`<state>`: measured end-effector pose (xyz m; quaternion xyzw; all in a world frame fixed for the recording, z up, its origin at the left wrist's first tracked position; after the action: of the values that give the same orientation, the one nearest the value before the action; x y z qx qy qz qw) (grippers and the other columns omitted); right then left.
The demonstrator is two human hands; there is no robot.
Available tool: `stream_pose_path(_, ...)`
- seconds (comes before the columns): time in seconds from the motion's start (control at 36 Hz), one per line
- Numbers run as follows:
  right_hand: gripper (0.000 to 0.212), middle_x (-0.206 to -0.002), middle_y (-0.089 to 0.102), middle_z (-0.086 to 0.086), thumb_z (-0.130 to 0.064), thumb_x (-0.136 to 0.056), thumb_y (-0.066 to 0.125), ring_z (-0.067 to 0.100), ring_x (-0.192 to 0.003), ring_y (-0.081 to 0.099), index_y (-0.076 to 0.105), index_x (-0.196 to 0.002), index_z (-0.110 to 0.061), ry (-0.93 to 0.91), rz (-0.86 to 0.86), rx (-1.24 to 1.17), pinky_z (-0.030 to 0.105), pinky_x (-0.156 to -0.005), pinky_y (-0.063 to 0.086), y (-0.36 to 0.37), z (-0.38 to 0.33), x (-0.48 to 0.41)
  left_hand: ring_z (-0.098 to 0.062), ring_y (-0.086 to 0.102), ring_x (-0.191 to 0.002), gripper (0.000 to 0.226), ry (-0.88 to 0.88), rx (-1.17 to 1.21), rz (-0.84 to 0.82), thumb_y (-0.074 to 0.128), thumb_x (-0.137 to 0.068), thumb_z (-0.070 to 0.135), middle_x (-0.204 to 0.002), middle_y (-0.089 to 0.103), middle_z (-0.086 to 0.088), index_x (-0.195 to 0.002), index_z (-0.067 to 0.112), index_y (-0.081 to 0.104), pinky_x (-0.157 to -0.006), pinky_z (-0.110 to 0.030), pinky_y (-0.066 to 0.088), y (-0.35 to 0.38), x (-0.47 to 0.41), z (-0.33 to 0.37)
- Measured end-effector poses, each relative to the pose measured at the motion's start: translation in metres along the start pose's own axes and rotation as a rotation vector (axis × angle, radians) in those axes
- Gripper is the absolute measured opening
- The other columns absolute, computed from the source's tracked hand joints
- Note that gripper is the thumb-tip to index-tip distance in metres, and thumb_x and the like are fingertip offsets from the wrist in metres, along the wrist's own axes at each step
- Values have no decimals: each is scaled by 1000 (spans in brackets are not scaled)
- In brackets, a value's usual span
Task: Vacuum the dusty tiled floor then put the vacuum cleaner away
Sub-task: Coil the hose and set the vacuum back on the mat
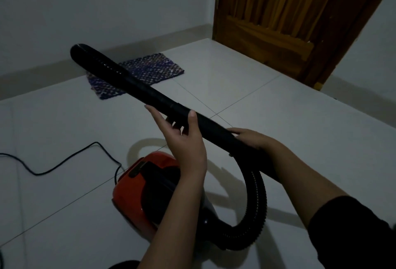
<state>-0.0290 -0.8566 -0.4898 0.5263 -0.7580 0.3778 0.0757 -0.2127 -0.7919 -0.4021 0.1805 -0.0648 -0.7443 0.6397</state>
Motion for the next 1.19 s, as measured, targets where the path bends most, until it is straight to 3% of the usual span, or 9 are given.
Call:
stream_pose_path(0.11, 40, -125, 56, 5, -20, -96, 57, 17, -96, 57, 46, -134, -26, -130, 154, -114, 29, -81, 44, -19, -2, 18, 33, 39, -101, 86, -25, 6, -46, 58, -90, 7, -155, 24, -2, -150, 27, -1, -79, 7, 36, 12, 9, 2)
stream_pose_path(0.33, 41, -97, 58, -6, -17, -95, 61, 5, -72, 62, 41, -127, -33, -408, 508, -311, 18, -67, 52, -57, -1, 76, 22, 55, -91, 86, -29, 30, -191, 57, -90, 2, -128, 47, 5, -150, 26, 1, -74, 5, 40, 45, 21, 17)
stream_pose_path(0.44, 52, -110, 61, -3, -35, -92, 59, 18, -95, 63, 39, -139, -28, -544, 718, -279, 41, -90, 54, -71, -7, 106, -3, 58, -111, 85, -17, 46, -243, 58, -90, 5, -144, 42, -10, -149, 33, 3, -85, -4, 46, 60, 23, 25)
stream_pose_path(0.53, 90, -144, 42, -13, -65, -78, 58, 4, -130, 44, 26, -151, -24, -582, 771, -229, 16, -107, 37, -73, -12, 127, -6, 55, -116, 83, 9, 69, -286, 57, -91, 6, -148, 37, -12, -149, 34, 4, -88, -5, 45, 72, 23, 33)
stream_pose_path(0.58, 112, -142, 26, -34, -77, -66, 63, -9, -132, 32, 14, -155, -30, -582, 754, -162, 11, -106, 30, -70, -17, 137, 6, 54, -113, 82, 13, 74, -324, 56, -92, 5, -150, 34, -6, -149, 34, 4, -84, -2, 43, 79, 23, 38)
stream_pose_path(0.64, 127, -138, 25, -32, -70, -59, 76, -8, -127, 31, 2, -155, -35, -541, 723, -80, 19, -104, 30, -66, -19, 143, 10, 50, -118, 81, 21, 60, -360, 55, -92, 6, -151, 29, 1, -149, 33, 4, -96, -8, 43, 81, 20, 41)
stream_pose_path(0.72, 137, -146, 26, -7, -56, -57, 85, -3, -120, 27, -8, -155, -32, -470, 731, 65, 22, -98, 30, -63, -28, 147, -12, 44, -132, 82, -18, 39, -426, 56, -92, 10, -154, 28, -8, -149, 36, 3, -111, -29, 36, 83, 13, 41)
stream_pose_path(0.89, 124, -134, 35, 7, -37, -66, 80, 23, -117, 45, -5, -155, -23, -370, 891, 203, 37, -90, 48, -51, -47, 138, -16, 57, -115, 83, -58, 1, -506, 56, -92, 10, -137, 48, -15, -149, 35, 2, -103, -28, 44, 90, 3, 42)
stream_pose_path(1.19, 111, -124, 46, 12, -37, -75, 75, 25, -103, 52, 1, -157, -24, -410, 987, 279, 39, -83, 52, -45, -55, 125, -21, 55, -118, 78, -147, 21, -443, 52, -93, 6, -129, 53, -15, -149, 37, 6, -108, -42, 42, 87, -8, 39)
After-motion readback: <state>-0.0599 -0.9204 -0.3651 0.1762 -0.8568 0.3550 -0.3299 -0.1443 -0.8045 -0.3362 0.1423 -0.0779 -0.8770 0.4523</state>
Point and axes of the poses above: each hand's wrist, its own x-axis away from the middle knuckle, its own y-axis out of the palm, z = x × y, the point moved 7 cm from there along -x, towards the middle knuckle
